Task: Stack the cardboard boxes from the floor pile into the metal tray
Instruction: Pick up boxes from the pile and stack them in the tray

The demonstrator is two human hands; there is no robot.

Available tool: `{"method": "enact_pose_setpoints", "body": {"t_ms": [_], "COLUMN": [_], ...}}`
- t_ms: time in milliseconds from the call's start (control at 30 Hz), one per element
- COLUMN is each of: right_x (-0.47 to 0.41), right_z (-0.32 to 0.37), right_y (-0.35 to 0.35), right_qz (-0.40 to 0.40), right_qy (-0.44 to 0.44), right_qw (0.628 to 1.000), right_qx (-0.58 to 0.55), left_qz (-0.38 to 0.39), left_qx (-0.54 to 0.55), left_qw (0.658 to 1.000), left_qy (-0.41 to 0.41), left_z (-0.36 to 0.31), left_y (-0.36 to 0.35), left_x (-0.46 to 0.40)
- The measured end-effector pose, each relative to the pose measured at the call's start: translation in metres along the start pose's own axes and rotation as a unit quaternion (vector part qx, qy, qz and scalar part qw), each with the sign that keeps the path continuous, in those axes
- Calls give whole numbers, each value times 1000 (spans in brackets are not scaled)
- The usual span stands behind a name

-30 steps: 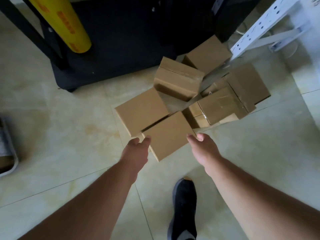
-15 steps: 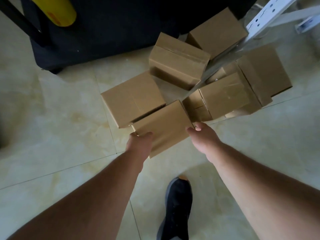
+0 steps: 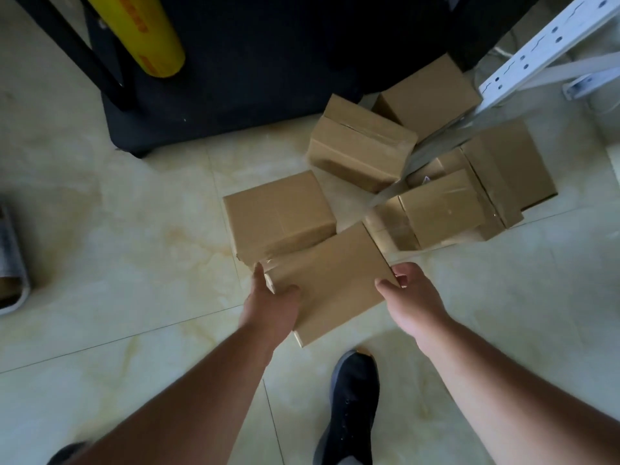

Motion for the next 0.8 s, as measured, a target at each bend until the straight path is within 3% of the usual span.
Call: {"method": "enact_pose_setpoints", "body": {"t_ms": [333, 600, 800], "right_x": [40, 61, 77], "right_z": [15, 28, 59], "right_y": [-9, 3, 2], "right_qz": [-32, -67, -75], "right_qy": [-46, -21, 6], "right_qw": [997, 997, 992], "right_qx": [-52, -38, -104], "left_qz": [46, 60, 60], "left_qx": [4, 7, 1], "left_qw": [999, 997, 994], "left_qy": [-12, -39, -95], "left_z": [12, 14, 16], "left_y": [29, 42, 69], "left_x": [23, 36, 43]}}
Point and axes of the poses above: each hand's wrist, its own x-axis away from the middle knuckle, its own y-axis out of the back of the hand, z = x × y, the point moved 2 cm from there along -x, towards the middle knuckle, and after that the axes turned 4 degrees about -x, right-handed, at the moved point
